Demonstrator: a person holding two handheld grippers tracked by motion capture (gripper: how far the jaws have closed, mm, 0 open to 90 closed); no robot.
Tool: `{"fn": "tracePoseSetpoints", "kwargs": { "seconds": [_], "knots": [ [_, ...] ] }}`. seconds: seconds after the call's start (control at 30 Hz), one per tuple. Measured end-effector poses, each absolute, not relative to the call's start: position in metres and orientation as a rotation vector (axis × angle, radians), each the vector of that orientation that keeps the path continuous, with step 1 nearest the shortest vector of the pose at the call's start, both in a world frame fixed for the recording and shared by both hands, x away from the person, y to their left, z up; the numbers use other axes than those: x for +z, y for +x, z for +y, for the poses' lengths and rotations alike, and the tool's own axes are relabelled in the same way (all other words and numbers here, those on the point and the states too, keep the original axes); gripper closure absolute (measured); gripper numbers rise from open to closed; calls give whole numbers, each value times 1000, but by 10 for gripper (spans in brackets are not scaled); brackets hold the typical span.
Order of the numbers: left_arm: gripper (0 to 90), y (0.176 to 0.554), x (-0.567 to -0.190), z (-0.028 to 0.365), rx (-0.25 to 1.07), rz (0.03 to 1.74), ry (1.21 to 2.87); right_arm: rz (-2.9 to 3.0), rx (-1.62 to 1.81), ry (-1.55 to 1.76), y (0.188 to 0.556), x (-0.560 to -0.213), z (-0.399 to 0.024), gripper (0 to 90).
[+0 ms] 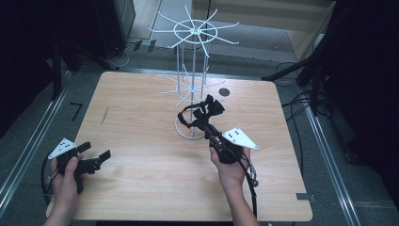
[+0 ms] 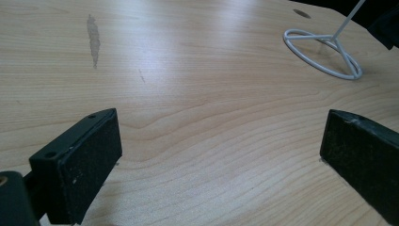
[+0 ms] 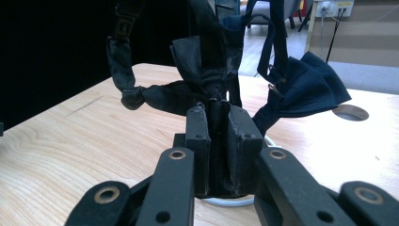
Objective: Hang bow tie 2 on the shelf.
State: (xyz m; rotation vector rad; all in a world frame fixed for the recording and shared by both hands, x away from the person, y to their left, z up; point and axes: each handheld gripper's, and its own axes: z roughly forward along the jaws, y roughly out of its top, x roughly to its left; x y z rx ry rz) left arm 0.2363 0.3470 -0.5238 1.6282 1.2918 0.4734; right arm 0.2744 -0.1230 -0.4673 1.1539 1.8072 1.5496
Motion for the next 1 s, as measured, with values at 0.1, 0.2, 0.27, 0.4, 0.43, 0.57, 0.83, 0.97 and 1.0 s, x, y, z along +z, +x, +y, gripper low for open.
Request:
{"fn": "tracePoseSetpoints", "kwargs": {
  "seconds": [0.1, 0.2, 0.27, 0.4, 0.43, 0.57, 0.83, 0.97, 1.0],
  "knots": [
    [0, 236, -524, 347, 473, 1291, 1629, 1805, 1545, 1167, 276, -469, -121, 813],
    [0, 236, -524, 347, 474, 1292, 1629, 1806, 1539, 1166, 278, -470, -120, 798],
    [0, 236, -524, 347, 473, 1291, 1629, 1810, 1541, 1168, 278, -471, -120, 761],
    [0, 236, -524, 347, 473, 1291, 1629, 1824, 1544, 1167, 278, -472, -120, 687],
    [0, 236, -524, 347, 474, 1291, 1629, 1829, 1540, 1169, 278, -472, -121, 658],
    [0, 236, -524, 347, 473, 1292, 1629, 1844, 1517, 1162, 277, -473, -123, 586],
    [0, 236, -524, 347, 476, 1291, 1629, 1883, 1483, 1161, 275, -478, -131, 494],
    [0, 236, -524, 347, 475, 1292, 1629, 1904, 1482, 1151, 272, -480, -136, 465],
    [0, 236, -524, 347, 475, 1291, 1629, 1915, 1478, 1146, 271, -482, -138, 450]
  ]
}}
